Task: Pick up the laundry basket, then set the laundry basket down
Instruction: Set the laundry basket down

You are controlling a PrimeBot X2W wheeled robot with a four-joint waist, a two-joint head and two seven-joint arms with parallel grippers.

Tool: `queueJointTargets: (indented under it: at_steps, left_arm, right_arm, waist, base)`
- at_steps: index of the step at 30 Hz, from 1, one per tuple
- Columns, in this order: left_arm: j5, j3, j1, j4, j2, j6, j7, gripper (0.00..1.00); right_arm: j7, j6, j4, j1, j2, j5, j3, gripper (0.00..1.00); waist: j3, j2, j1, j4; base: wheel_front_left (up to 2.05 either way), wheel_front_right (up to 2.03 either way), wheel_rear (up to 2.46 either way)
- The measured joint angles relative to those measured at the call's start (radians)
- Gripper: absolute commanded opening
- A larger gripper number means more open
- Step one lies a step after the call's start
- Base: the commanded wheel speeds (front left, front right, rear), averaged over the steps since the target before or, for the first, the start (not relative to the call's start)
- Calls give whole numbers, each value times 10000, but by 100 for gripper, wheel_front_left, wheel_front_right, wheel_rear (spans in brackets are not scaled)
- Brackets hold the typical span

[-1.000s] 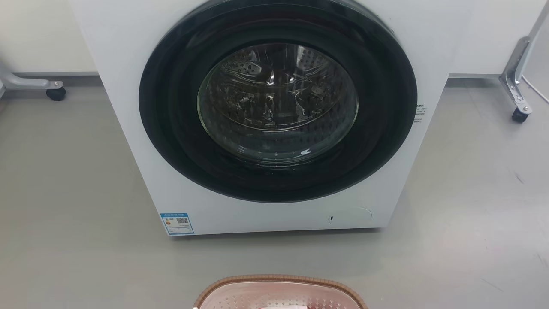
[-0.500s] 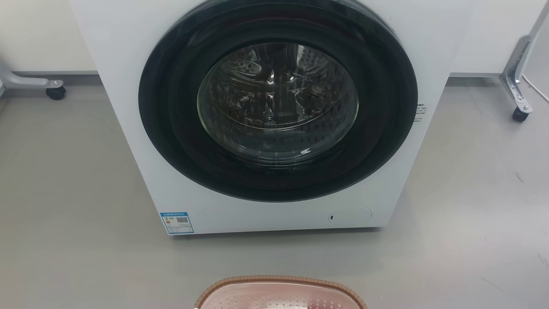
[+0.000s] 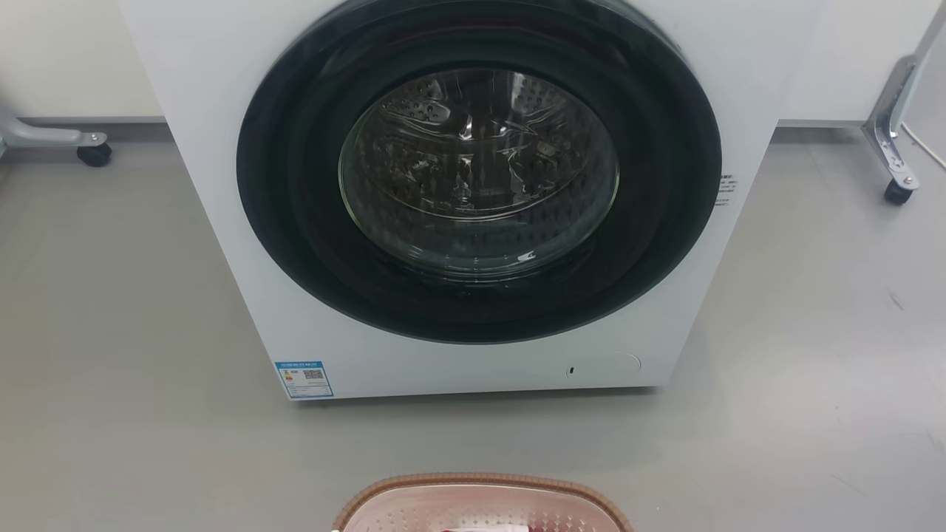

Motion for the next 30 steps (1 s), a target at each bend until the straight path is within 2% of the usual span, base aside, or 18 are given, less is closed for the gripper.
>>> queueJointTargets:
  at_steps: [16,30]
  left_arm:
    - [-36,-10,-515,-77,27,50,-100,0]
    - [17,90,-2602,-554,196,226,-466,0]
  right_arm:
    - [-198,0,132,-787,-4,173,107,0]
    - [-704,15,692,-3365,23,-19,-234,0]
  waist:
    - [868,1,1,-45]
    - [2501,2,2,-14]
  base:
    - [0,0,0]
    - [0,0,0]
